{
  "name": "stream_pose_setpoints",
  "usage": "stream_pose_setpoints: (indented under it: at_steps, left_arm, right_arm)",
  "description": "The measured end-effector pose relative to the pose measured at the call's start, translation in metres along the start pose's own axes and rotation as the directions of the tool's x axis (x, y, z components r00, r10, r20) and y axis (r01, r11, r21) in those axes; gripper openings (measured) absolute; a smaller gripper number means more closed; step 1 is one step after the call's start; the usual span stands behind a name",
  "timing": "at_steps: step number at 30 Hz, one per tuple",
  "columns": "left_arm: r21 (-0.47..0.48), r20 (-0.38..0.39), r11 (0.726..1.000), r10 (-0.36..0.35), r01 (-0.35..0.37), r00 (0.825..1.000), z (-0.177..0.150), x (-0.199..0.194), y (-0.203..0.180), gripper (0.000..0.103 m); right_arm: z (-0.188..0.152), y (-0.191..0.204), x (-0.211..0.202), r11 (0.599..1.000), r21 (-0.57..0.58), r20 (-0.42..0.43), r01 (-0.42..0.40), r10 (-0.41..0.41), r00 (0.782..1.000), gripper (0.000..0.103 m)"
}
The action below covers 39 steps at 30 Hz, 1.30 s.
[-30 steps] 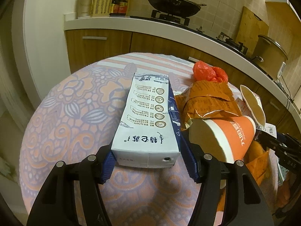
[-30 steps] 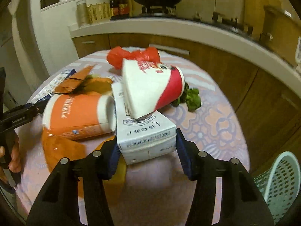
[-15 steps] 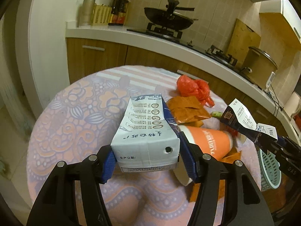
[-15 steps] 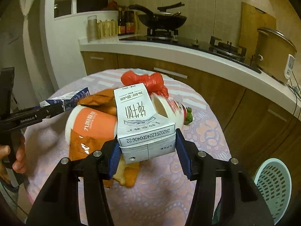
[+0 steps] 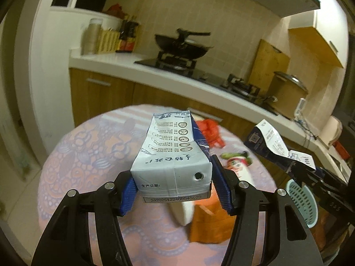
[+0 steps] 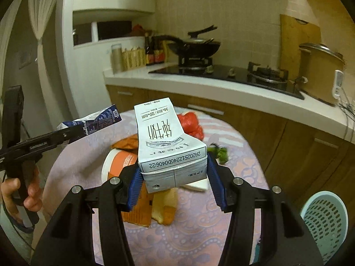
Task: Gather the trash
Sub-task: 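Carry both items over the basket and open both tools to drop them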
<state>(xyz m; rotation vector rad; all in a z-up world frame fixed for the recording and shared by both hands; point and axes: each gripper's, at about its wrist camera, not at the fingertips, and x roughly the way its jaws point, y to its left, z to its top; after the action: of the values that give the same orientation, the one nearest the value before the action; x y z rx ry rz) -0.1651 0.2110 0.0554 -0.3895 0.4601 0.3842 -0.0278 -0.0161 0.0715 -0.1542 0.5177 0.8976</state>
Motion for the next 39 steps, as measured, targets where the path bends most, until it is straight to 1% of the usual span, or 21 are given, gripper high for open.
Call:
stream_pose_setpoints:
  at_steps: [4,6,9,12,13,14,16,17,19,21,22,25,26,28,29,31,32,35,36,38,39]
  left_arm:
    - [0.032,0.017,0.997,-0.067,0.067,0.998,0.008,-0.005,-0.032,0.058]
    - [0.055,0.016,0.994,-0.099,0.098,0.995,0.01,-0.003,-0.048,0.058]
    - [0.111,0.003,0.981,-0.159,0.158,0.987,0.01,0.004,-0.089,0.058]
    - [0.155,-0.022,0.964,-0.213,0.214,0.977,0.007,0.013,-0.127,0.058]
    - [0.174,-0.039,0.954,-0.24,0.244,0.97,0.005,0.02,-0.147,0.058]
    - [0.185,-0.051,0.947,-0.256,0.261,0.965,0.002,0.024,-0.159,0.058]
    - [0.207,-0.081,0.931,-0.291,0.302,0.953,-0.005,0.034,-0.185,0.058]
    - [0.217,-0.105,0.918,-0.316,0.332,0.943,-0.01,0.041,-0.203,0.058]
    - [0.232,-0.148,0.897,-0.35,0.377,0.925,-0.022,0.053,-0.229,0.058]
    - [0.253,-0.199,0.868,-0.385,0.427,0.901,-0.04,0.068,-0.263,0.058]
    - [0.262,-0.215,0.859,-0.392,0.44,0.894,-0.045,0.072,-0.273,0.058]
    - [0.284,-0.282,0.825,-0.414,0.488,0.865,-0.07,0.092,-0.31,0.058]
    - [0.288,-0.315,0.812,-0.42,0.507,0.851,-0.082,0.102,-0.325,0.058]
    - [0.29,-0.354,0.801,-0.419,0.524,0.836,-0.094,0.114,-0.339,0.058]
    - [0.29,-0.382,0.795,-0.414,0.533,0.826,-0.104,0.124,-0.348,0.058]
    - [0.286,-0.424,0.786,-0.408,0.547,0.808,-0.117,0.138,-0.36,0.058]
    - [0.281,-0.453,0.783,-0.401,0.554,0.797,-0.126,0.147,-0.367,0.058]
    - [0.265,-0.52,0.779,-0.381,0.568,0.765,-0.146,0.17,-0.383,0.058]
    - [0.262,-0.536,0.779,-0.374,0.57,0.757,-0.15,0.175,-0.386,0.058]
    - [0.25,-0.571,0.779,-0.361,0.575,0.737,-0.161,0.188,-0.392,0.058]
    - [0.248,-0.581,0.78,-0.355,0.575,0.732,-0.164,0.192,-0.394,0.058]
  right_arm:
    - [0.001,-0.02,-0.017,0.998,0.039,0.038,0.045,-0.046,0.998,0.05]
    - [0.0,-0.035,-0.028,0.994,0.066,0.05,0.083,-0.086,0.995,0.05]
    - [-0.005,-0.059,-0.045,0.982,0.098,0.062,0.162,-0.168,0.984,0.05]
    - [-0.014,-0.088,-0.063,0.96,0.137,0.063,0.243,-0.253,0.965,0.05]
    - [-0.017,-0.098,-0.068,0.952,0.15,0.06,0.267,-0.278,0.959,0.05]
    - [-0.023,-0.111,-0.076,0.936,0.167,0.053,0.31,-0.322,0.945,0.05]
    - [-0.033,-0.131,-0.085,0.912,0.192,0.037,0.363,-0.377,0.926,0.05]
    - [-0.04,-0.146,-0.091,0.894,0.214,0.022,0.394,-0.408,0.913,0.05]
    - [-0.057,-0.176,-0.101,0.861,0.267,-0.015,0.433,-0.445,0.895,0.05]
    - [-0.074,-0.201,-0.106,0.827,0.312,-0.057,0.468,-0.475,0.878,0.05]
    - [-0.083,-0.215,-0.109,0.808,0.336,-0.082,0.484,-0.487,0.869,0.05]
    - [-0.118,-0.253,-0.115,0.745,0.397,-0.172,0.536,-0.513,0.841,0.05]
    - [-0.129,-0.264,-0.115,0.723,0.409,-0.21,0.558,-0.52,0.828,0.05]
    - [-0.146,-0.282,-0.112,0.689,0.423,-0.272,0.588,-0.523,0.808,0.05]
    - [-0.156,-0.29,-0.109,0.67,0.43,-0.308,0.605,-0.521,0.796,0.05]
    - [-0.172,-0.302,-0.106,0.646,0.437,-0.358,0.626,-0.513,0.78,0.05]
    - [-0.18,-0.309,-0.103,0.633,0.438,-0.387,0.639,-0.509,0.769,0.05]
    - [-0.194,-0.322,-0.092,0.611,0.44,-0.447,0.658,-0.487,0.751,0.05]
    - [-0.199,-0.325,-0.089,0.605,0.443,-0.465,0.662,-0.477,0.746,0.05]
    - [-0.205,-0.328,-0.083,0.597,0.448,-0.491,0.665,-0.457,0.741,0.05]
    - [-0.208,-0.33,-0.081,0.595,0.452,-0.499,0.664,-0.449,0.741,0.051]
